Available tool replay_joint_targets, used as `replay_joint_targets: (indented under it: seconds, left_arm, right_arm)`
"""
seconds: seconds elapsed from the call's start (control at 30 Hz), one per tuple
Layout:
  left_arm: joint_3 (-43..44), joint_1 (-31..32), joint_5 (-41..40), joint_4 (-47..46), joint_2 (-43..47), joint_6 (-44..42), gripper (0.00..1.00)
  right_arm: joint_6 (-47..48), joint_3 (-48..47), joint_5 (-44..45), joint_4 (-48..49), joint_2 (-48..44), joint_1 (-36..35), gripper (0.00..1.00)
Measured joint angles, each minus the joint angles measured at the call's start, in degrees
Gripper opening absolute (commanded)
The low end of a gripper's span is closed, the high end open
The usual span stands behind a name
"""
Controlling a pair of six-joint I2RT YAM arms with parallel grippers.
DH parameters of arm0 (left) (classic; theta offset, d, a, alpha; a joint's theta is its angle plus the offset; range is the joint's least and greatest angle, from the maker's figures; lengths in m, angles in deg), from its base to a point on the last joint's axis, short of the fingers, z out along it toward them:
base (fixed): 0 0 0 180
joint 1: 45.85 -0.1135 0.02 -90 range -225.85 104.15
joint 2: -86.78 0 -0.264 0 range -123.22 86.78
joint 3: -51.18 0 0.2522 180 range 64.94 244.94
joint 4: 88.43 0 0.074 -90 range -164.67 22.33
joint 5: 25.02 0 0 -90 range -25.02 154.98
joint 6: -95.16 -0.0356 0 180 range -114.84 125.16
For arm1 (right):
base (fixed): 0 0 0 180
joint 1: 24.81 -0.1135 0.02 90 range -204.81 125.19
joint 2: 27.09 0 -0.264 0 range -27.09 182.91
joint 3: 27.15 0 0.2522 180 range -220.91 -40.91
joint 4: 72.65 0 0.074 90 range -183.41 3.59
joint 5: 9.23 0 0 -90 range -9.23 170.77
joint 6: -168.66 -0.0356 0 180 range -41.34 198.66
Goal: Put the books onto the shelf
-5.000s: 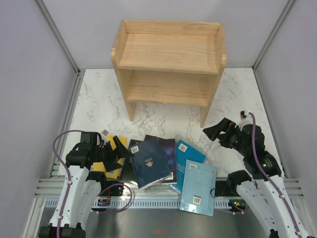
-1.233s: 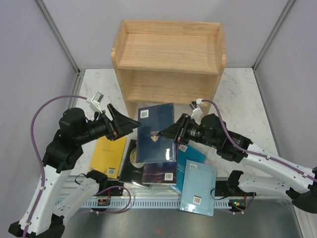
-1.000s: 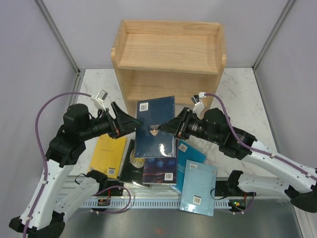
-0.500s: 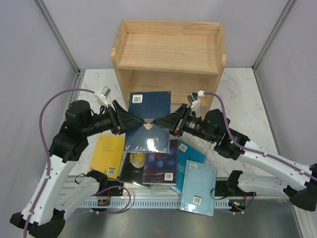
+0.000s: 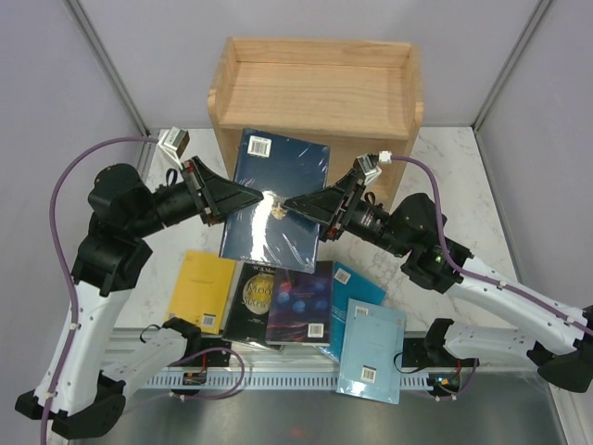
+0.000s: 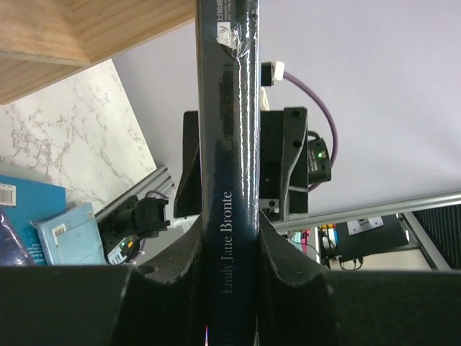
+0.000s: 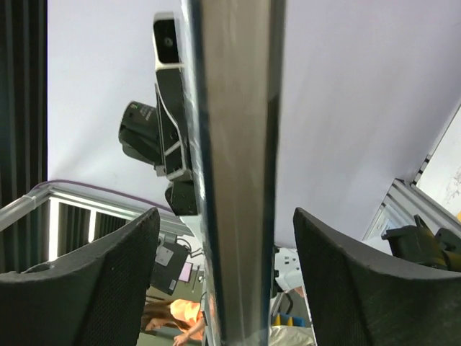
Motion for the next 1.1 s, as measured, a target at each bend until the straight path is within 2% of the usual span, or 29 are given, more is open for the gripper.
replay_joint_targets:
  seconds: [0.23,0.43,0.57,0.7,0.73,0.77,0.83,0.87,0.9,0.93,0.97,1.1]
  left_arm:
    - [6.9,-1.4,-0.2,2.2,-6.5,0.0,0.02]
    - [10.5,-4.2,-0.9,2.7,-9.4,0.0,0.02]
    - [11.4,-4.7,-1.1,2.4,-9.7,0.5,0.02]
    - [11.2,-4.7,-1.3,1.9,-9.6,0.8,0.02]
    - [10.7,-4.8,-1.4,1.5,-9.4,0.9,0.02]
    - [10.4,-4.8,-1.5,1.2,-9.2,1.2,0.02]
    - [9.8,-5.0,-2.2,0.6,-9.0,2.1,0.02]
    - [9.6,-5.4,-2.8,-0.1,-8.9,2.3,0.02]
    - [9.6,-5.9,-3.3,-0.6,-8.9,2.9,0.05]
    - [9.6,-6.2,-4.1,-1.5,-8.9,3.3,0.12]
    - [9.6,-6.4,-4.5,-2.4,-8.8,3.6,0.15]
    - [12.6,-7.3,-5.2,-2.3,-9.4,3.7,0.39]
  right_arm:
    - [-0.6,0.8,0.0,-0.4,-1.8,-0.3,0.79]
    - [-1.3,2.6,1.0,-1.1,-5.7,-0.7,0.65]
    - [-1.4,2.6,2.3,-1.9,-6.8,-0.7,0.51]
    - [-1.4,2.4,3.2,-2.0,-6.0,-0.7,0.48]
    - [-1.2,1.9,3.2,-2.0,-5.2,-0.7,0.45]
    - [-1.1,1.2,3.2,-2.0,-4.4,-0.7,0.33]
    - [-1.0,-0.8,2.7,-2.2,-1.6,-0.7,0.21]
    - [-1.7,-2.0,2.4,-1.7,-0.2,-0.7,0.1]
    - [-1.6,-3.1,2.3,-1.5,0.8,-0.7,0.05]
    - [-1.6,-4.3,2.3,-1.7,1.6,-0.7,0.01]
    - [-1.4,-5.5,2.2,-2.0,2.4,-0.5,0.0]
    - [1.0,-11.3,1.1,-6.1,4.3,0.6,0.0]
